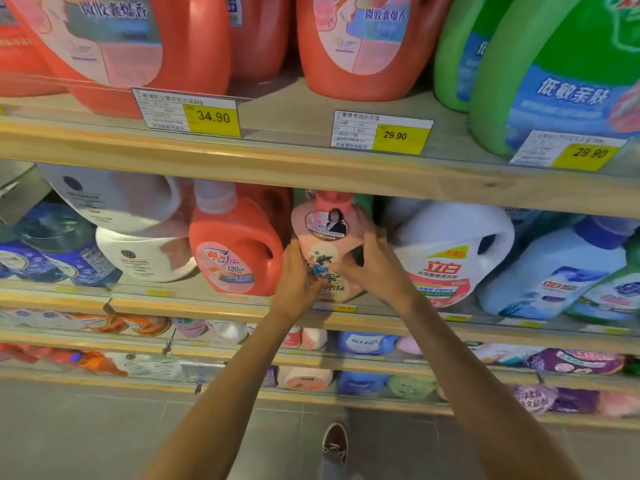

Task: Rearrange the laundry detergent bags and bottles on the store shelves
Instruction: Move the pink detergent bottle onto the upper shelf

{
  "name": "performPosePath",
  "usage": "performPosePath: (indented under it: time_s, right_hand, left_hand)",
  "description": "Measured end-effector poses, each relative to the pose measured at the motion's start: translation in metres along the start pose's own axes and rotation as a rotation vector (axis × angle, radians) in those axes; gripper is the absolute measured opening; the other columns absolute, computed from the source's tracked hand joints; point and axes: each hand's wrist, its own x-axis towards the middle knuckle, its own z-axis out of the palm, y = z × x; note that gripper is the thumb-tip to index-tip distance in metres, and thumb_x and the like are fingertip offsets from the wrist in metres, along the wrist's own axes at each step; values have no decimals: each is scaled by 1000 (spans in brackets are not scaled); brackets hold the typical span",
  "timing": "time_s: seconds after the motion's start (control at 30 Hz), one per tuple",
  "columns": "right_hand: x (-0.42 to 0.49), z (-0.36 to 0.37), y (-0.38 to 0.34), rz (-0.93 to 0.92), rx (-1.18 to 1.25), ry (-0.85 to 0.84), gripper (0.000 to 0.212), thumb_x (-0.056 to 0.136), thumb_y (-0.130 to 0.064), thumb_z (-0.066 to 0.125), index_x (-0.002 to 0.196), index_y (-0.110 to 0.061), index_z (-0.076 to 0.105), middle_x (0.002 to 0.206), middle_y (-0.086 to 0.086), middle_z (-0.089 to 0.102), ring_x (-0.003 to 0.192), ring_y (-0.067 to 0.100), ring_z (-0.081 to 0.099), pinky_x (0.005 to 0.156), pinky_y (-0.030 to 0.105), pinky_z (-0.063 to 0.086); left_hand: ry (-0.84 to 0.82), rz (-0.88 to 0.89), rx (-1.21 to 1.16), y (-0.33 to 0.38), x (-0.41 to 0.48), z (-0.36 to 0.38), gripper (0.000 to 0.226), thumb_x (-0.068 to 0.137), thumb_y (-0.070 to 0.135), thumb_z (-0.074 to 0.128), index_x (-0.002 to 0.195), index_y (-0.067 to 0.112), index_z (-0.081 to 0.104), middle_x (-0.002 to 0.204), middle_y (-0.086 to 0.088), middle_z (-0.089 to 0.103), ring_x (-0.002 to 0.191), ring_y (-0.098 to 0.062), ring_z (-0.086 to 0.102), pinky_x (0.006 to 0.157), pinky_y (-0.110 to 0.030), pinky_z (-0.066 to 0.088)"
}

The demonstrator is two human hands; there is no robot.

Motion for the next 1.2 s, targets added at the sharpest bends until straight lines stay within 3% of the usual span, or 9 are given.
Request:
performPosePath:
  time_s: [0.17, 0.33, 0.43, 0.53, 0.6, 0.87, 1.0, 1.1, 1.2]
  right_hand:
    - [5, 3, 19, -58, -10, 9, 130, 63, -44, 89, 156, -35, -1, 143, 17, 38, 132, 39, 42, 105, 53, 43]
    - [9, 1, 27, -76, -11, 31, 131, 62, -35, 92, 157, -37, 1, 139, 19, 39, 129, 40, 46, 104, 52, 45]
    - [12, 3, 29, -91, 18, 37, 130, 62, -27, 93, 158, -33, 5, 141, 19, 38, 131, 39, 44, 106, 48, 44]
    - [14, 6, 34, -87, 39, 58, 127, 63, -23, 93, 158, -32, 9, 141, 17, 38, 131, 37, 46, 105, 47, 45]
    - [14, 9, 38, -107, 53, 91, 125, 62, -23, 93, 157, -32, 12, 138, 16, 41, 126, 35, 50, 102, 46, 47]
    - [12, 7, 47, -241, 82, 140, 119, 63, -18, 93, 155, -28, 17, 132, 17, 44, 114, 17, 48, 89, 10, 38]
    - [12, 7, 46, -229, 46, 140, 124, 61, -20, 94, 157, -26, 17, 128, 16, 45, 111, 24, 54, 93, 31, 50]
    - [13, 10, 45, -224, -13, 153, 129, 54, -26, 97, 157, -21, 18, 127, 15, 47, 107, 20, 52, 89, 29, 49]
    - [9, 12, 41, -208, -58, 185, 129, 55, -32, 95, 155, -30, 14, 124, 15, 49, 103, 32, 59, 79, 41, 56]
  left_hand:
    - [-3, -2, 1, -16, -6, 5, 96, 76, 17, 84, 149, 0, 25, 126, -12, 39, 120, -24, 39, 101, -35, 44]
    - [-16, 16, -15, -24, -5, 5, 101, 75, 23, 88, 152, 5, 24, 131, -8, 38, 125, -18, 40, 103, -27, 44]
    - [-45, 38, -101, -28, -5, 4, 102, 77, 17, 84, 154, 21, 17, 143, 3, 36, 137, -21, 42, 103, -40, 51]
    - [-62, 46, -106, -31, -1, 3, 108, 72, 13, 82, 153, 34, 13, 147, -1, 37, 137, -29, 45, 92, -52, 57]
    - [-100, 12, -102, -34, 2, 4, 111, 68, 14, 83, 150, 38, 12, 149, -3, 35, 138, -30, 43, 99, -56, 52]
    - [-194, -1, 0, -46, 10, 0, 121, 65, 20, 92, 155, 13, 11, 150, -9, 31, 141, -23, 35, 116, -48, 37]
    - [-205, 5, -19, -50, 9, -2, 119, 68, 25, 89, 155, 23, 8, 156, -7, 31, 143, -23, 39, 113, -51, 41]
    - [-204, -16, -33, -49, 10, -3, 117, 66, 31, 87, 152, 33, 7, 153, -6, 38, 138, -23, 46, 107, -52, 47]
    - [-204, -18, -23, -51, 10, -5, 116, 65, 33, 86, 151, 35, 9, 153, -5, 37, 137, -25, 47, 105, -53, 48]
